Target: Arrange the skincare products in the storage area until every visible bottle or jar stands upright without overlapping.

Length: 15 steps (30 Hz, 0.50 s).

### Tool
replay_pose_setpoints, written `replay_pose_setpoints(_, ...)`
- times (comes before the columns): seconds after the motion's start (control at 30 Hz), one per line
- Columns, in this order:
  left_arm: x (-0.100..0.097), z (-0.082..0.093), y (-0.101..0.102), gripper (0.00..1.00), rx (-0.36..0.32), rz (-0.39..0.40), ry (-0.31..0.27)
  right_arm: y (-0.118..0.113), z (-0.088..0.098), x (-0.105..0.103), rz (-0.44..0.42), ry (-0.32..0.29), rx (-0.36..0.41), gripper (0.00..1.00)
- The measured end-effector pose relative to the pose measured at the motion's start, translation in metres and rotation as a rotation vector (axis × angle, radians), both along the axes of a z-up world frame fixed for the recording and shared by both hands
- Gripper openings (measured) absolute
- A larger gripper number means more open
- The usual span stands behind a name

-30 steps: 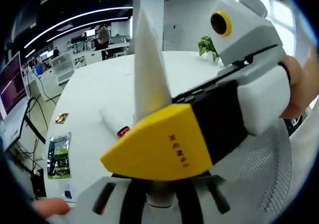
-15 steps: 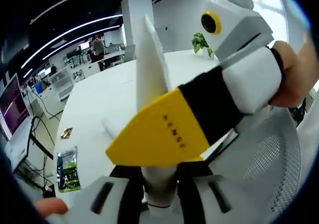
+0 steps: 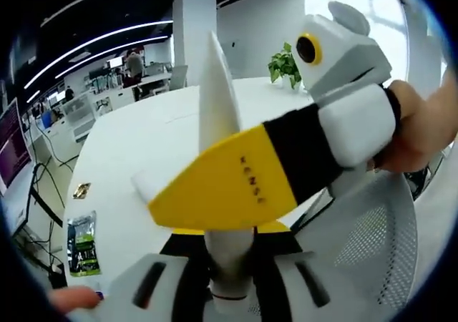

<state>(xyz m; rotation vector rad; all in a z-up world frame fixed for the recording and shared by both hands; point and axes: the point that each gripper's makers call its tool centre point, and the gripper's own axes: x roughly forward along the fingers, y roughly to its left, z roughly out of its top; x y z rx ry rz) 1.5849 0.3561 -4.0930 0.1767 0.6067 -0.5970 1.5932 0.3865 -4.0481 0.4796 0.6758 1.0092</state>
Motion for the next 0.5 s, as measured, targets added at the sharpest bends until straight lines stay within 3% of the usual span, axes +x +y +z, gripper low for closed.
replay_pose_setpoints(0.2, -0.004, 0.003, -0.005, 0.15, -0.063, -0.017, 0.027, -0.003, 0.003, -0.007, -0.003, 0.060, 0.044, 0.41)
replay_pose_setpoints(0.5, -0.004, 0.004, 0.002, 0.16, -0.119, 0.008, 0.044, -0.001, 0.003, -0.015, -0.009, -0.001, -0.050, 0.37)
